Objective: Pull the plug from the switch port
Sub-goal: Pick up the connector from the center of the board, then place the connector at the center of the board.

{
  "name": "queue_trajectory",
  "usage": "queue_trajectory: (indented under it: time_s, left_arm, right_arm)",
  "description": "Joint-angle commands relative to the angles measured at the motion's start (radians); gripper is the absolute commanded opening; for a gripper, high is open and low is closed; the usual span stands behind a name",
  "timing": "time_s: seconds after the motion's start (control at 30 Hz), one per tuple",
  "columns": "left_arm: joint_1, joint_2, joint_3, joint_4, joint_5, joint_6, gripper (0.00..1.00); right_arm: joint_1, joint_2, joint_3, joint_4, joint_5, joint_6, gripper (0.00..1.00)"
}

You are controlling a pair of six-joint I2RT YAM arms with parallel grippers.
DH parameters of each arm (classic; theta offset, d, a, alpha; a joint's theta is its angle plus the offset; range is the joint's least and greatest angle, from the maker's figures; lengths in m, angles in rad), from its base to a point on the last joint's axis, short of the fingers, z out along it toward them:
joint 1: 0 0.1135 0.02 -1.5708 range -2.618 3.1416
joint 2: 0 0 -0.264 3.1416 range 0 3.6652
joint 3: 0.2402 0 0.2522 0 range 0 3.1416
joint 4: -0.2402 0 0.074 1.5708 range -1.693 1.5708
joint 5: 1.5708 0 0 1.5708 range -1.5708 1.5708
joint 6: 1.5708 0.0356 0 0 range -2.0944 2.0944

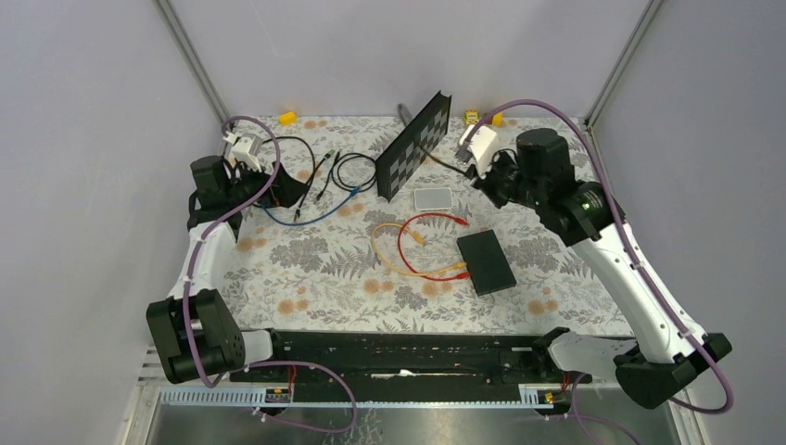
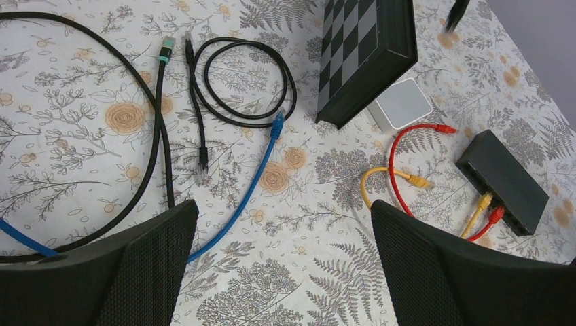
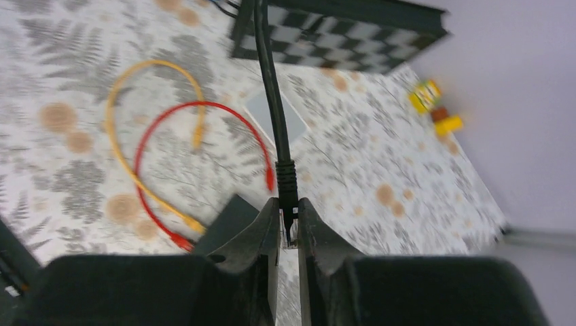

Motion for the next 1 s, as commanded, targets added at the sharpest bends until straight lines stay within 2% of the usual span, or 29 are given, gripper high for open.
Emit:
queue_trajectory:
  time_s: [0.0,0.13,0.23,0.43,0.67,0.83,0.97]
  left_arm:
    - [0.006,-0.038,-0.003,0.038,-0.005,0.015,0.99]
    - [0.006,-0.046,-0.008,0.035,0.015,0.02,0.99]
    - [0.005,-0.049,-0.01,0.034,0.041,0.043,0.99]
    - [0.005,-0.054,-0.012,0.006,0.082,0.066,0.99]
    - [-0.002,-0.081,-0.02,-0.049,0.114,0.122,0.99]
    - [-0.013,-0.133,-0.051,-0.062,0.118,0.174,0.99]
    - [-0.025,-0.168,-0.076,-0.063,0.114,0.202,0.99]
  right_arm:
    - [-0.072,-0.036,-0.042,0.024,0.191,-0.02,0.0]
    - [-0.126,0.017,-0.039,0.027,0.354,-0.029,0.0]
    - [-0.172,0.098,-0.025,0.023,0.415,-0.037,0.0]
    - [-0.178,0.3,-0.11,0.121,0.567,-0.106,0.01]
    - [-0.182,0.566,-0.107,0.179,0.589,-0.096,0.02]
    - [-0.19,0.694,-0.088,0.217,0.581,-0.088,0.06]
    - [-0.22,0.743,-0.08,0.225,0.53,-0.067,0.16]
